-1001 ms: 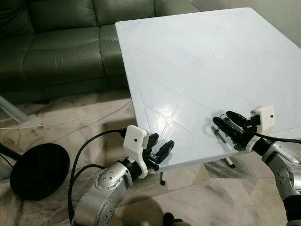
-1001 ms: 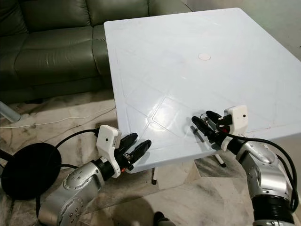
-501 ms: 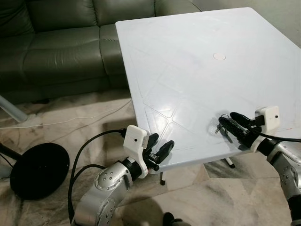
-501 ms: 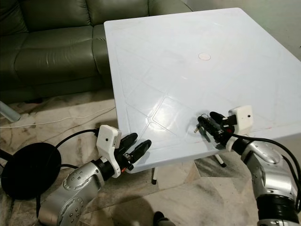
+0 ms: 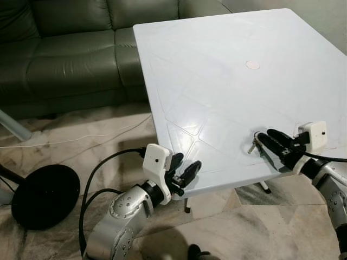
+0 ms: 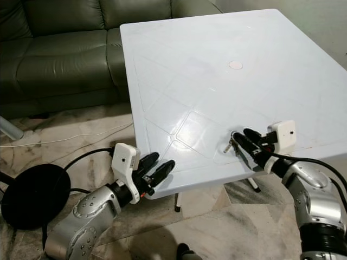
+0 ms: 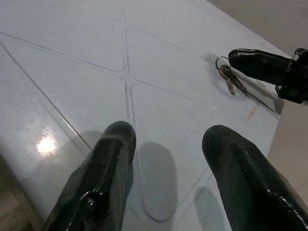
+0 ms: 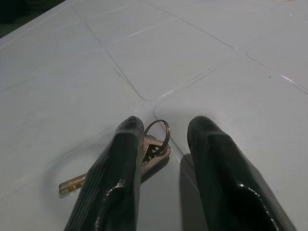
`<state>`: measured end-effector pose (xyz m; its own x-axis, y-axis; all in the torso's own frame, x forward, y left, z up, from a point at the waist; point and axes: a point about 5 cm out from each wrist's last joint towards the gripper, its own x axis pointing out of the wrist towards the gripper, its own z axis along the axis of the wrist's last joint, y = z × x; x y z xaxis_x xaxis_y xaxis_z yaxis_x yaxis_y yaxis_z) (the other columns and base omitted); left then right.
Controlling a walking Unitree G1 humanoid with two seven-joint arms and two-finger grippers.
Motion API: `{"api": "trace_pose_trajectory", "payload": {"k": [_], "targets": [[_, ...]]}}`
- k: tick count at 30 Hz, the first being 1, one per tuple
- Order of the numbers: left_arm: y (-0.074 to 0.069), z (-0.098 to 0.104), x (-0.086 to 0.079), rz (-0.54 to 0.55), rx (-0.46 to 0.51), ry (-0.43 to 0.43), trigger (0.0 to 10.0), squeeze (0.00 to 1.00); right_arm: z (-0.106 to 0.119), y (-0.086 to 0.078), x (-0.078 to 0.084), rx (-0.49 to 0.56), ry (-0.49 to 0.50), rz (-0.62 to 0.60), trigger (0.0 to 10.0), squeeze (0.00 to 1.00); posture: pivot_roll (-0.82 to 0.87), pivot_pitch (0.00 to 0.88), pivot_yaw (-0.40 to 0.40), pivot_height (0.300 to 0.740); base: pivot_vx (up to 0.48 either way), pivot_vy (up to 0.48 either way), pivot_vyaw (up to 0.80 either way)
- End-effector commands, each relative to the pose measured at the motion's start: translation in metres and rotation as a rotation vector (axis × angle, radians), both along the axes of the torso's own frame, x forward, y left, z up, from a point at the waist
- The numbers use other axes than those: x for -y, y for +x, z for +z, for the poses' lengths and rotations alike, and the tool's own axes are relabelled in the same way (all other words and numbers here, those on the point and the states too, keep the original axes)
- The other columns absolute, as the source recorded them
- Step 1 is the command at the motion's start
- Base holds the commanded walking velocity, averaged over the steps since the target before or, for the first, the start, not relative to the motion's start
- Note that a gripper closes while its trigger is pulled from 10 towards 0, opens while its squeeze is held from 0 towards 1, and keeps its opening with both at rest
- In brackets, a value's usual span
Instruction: Hang keys on a hook
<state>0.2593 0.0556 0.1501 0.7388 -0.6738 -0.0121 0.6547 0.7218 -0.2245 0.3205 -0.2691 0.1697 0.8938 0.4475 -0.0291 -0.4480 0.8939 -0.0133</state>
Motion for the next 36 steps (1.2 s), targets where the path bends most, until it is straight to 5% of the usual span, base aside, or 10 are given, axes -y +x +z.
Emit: {"api": "trace_pose_trajectory", "payload": {"k": [1, 36], "targets": [[-0.0016, 0.0018, -0.0002, 0.002, 0.002, -0.004, 10.0, 0.00, -0.0011, -0.0002, 0.0013, -0.011, 0.019, -0.004, 10.0, 0.00, 0.04, 0.258, 0.015, 0.740, 0.000, 0.000, 0.00], [-0.0026, 0.0016, 0.0006, 0.010, -0.002, -0.011, 10.0, 0.00, -0.0038, 0.0019, -0.0047, -0.045, 0.007, 0.022, 10.0, 0.00, 0.04, 0.260, 0.006, 0.740, 0.000, 0.000, 0.00]]}}
